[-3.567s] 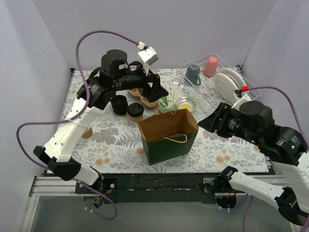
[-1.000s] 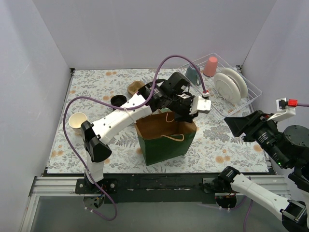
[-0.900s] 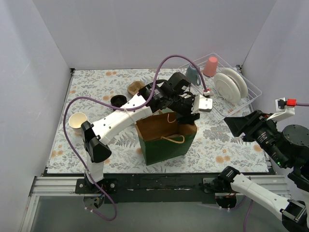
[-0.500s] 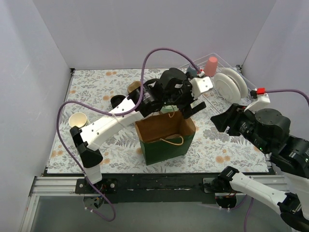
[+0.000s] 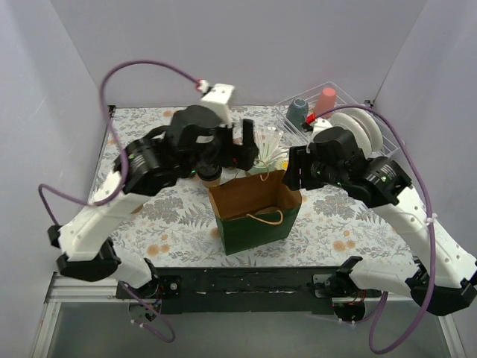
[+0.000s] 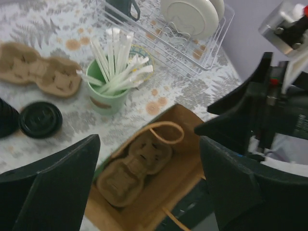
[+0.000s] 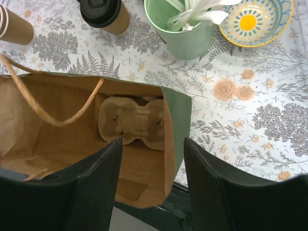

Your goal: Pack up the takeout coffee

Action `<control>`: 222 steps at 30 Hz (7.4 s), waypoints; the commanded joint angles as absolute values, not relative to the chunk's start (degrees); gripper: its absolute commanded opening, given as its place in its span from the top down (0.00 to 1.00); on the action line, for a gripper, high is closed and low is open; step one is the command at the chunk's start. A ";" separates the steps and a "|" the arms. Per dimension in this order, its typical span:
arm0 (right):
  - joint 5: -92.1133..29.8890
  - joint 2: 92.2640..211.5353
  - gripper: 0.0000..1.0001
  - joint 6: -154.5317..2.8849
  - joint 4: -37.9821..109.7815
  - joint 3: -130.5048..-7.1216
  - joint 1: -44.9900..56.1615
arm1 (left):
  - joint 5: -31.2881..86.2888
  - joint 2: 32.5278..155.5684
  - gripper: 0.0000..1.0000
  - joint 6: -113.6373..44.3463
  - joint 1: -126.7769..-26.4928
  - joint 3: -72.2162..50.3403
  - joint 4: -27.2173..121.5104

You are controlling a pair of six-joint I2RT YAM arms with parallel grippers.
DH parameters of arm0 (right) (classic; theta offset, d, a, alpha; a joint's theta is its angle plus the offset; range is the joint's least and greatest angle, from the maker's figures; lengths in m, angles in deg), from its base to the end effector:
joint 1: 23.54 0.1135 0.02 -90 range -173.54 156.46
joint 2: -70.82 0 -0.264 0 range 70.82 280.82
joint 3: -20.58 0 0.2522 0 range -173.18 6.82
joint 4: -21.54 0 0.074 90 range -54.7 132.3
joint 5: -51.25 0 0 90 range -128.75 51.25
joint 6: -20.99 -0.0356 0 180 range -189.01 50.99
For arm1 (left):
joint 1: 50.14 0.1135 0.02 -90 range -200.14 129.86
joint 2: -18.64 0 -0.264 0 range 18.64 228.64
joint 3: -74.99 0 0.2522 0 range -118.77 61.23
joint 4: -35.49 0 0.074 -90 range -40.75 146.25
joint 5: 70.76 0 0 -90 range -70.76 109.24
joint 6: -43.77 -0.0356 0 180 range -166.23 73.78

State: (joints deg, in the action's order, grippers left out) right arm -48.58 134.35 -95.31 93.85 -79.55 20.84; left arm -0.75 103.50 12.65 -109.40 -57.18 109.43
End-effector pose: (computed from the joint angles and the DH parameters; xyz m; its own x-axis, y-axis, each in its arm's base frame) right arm 0.1425 0.1309 0.4365 -0.6354 -0.0110 -0.7721 -0.3442 0.8991 0.2704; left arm 0.1451 -0.2202 0.5136 -0.6762 -0.4370 -0.5932 0.1406 0.7138 -0.6861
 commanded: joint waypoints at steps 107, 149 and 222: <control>-47.10 123.55 0.39 -95.55 95.51 -82.39 12.76 | 12.48 81.66 0.32 58.98 -109.37 -24.37 120.88; -41.83 125.75 0.39 -93.53 99.73 -88.89 12.76 | 7.02 125.96 0.10 24.88 -76.41 -45.65 110.77; -48.50 119.87 0.39 -93.26 94.89 -85.02 12.76 | 31.72 124.80 0.65 21.11 -86.95 -69.88 98.82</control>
